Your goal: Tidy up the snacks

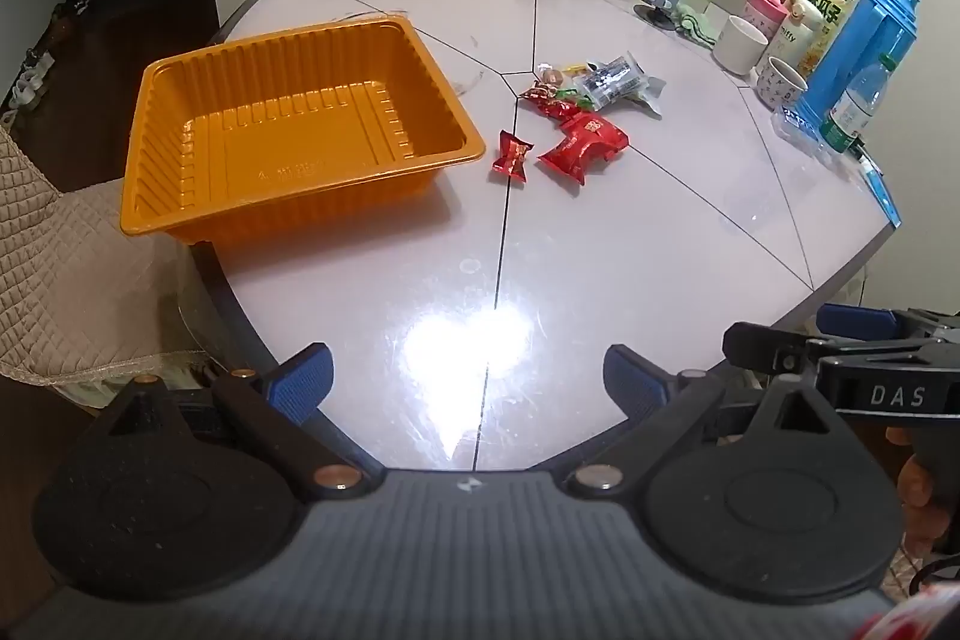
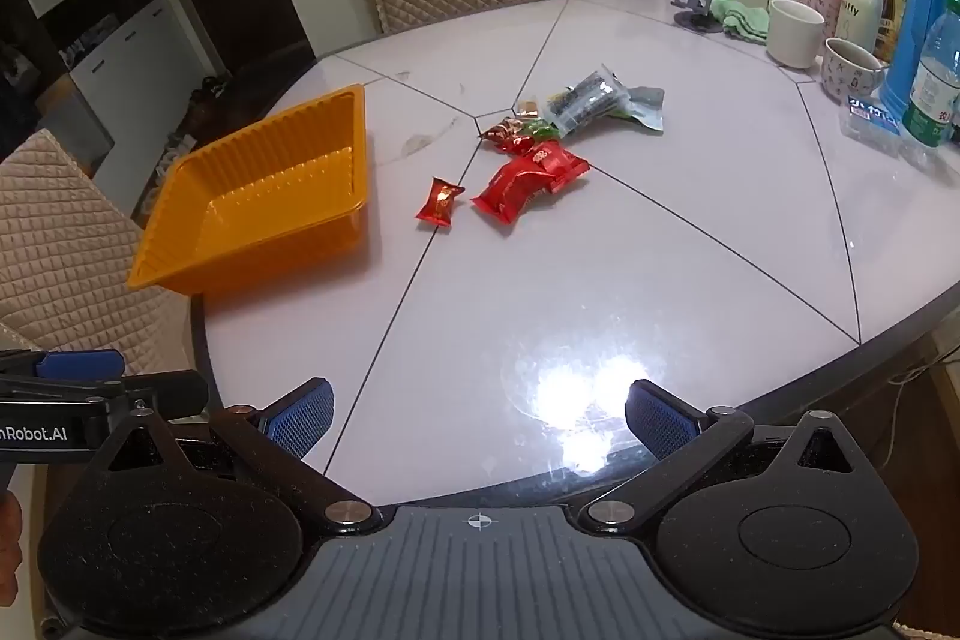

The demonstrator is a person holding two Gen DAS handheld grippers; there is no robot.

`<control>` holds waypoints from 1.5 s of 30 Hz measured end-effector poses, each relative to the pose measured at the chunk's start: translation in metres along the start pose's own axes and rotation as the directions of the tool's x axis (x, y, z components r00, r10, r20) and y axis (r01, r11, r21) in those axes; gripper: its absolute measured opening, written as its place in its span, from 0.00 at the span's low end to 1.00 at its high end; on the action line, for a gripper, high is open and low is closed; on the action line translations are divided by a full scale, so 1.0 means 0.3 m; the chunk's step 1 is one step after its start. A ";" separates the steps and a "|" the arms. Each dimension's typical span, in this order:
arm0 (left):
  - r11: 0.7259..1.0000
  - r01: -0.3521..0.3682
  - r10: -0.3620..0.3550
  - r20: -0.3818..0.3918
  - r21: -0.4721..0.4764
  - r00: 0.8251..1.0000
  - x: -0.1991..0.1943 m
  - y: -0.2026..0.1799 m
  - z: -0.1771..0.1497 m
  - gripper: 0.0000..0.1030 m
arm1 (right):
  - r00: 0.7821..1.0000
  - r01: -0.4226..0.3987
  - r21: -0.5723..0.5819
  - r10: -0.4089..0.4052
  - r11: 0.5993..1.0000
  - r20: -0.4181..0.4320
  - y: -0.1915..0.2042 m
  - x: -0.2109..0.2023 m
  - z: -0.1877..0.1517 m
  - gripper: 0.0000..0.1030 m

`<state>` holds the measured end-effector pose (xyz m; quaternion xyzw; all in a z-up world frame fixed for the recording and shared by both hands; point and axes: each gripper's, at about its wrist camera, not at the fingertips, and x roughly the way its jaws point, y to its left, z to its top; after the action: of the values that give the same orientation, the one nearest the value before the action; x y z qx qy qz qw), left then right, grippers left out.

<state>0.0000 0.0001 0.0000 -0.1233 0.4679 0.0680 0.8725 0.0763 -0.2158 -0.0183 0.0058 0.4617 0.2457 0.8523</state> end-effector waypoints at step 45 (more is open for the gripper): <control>1.000 0.010 -0.011 0.007 0.009 1.000 -0.002 -0.009 0.008 0.93 | 1.000 0.004 -0.003 -0.004 1.000 0.003 0.012 0.009 0.003 1.00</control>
<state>0.0021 -0.0018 0.0023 -0.1215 0.4644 0.0617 0.8751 0.0767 -0.2111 -0.0190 0.0042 0.4602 0.2446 0.8535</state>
